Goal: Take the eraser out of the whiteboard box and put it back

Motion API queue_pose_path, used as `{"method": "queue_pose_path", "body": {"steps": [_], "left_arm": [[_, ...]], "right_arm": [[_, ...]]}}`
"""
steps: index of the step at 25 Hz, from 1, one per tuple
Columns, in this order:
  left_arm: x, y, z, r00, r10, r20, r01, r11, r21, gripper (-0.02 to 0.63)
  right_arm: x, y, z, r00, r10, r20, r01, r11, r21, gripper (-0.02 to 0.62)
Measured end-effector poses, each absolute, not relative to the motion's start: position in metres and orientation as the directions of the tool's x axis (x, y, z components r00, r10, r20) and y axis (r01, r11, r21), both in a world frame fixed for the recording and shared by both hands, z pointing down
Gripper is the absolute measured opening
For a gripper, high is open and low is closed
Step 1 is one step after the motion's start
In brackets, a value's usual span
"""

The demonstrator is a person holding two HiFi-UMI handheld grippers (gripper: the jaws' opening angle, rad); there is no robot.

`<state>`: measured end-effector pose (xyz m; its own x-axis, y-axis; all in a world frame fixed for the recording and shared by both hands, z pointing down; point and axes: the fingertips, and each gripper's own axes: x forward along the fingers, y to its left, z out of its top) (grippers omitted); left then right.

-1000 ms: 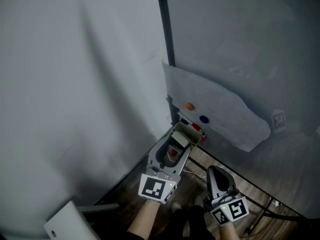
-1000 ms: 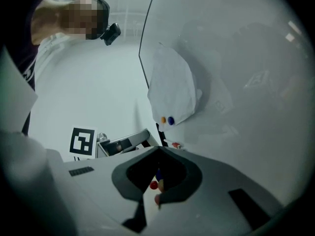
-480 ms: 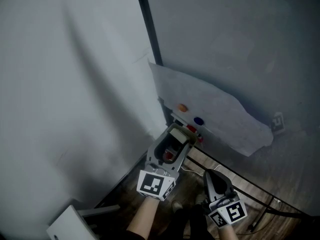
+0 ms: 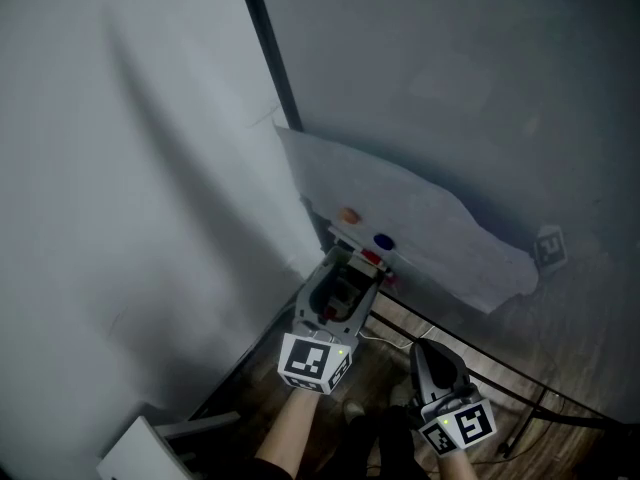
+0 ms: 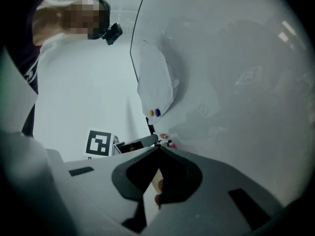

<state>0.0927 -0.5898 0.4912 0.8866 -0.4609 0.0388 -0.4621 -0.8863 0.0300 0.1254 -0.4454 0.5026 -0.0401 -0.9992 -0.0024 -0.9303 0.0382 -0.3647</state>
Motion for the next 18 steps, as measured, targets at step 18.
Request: {"method": "queue_pose_path", "body": {"steps": [18], "left_arm": [[0.079,-0.572,0.454,0.890,-0.457,0.014,-0.456,-0.890,-0.028,0.224]], "right_arm": [[0.122,-0.459,0.471,-0.081,-0.996,-0.047,-0.938,0.092,-0.333,0.003]]}}
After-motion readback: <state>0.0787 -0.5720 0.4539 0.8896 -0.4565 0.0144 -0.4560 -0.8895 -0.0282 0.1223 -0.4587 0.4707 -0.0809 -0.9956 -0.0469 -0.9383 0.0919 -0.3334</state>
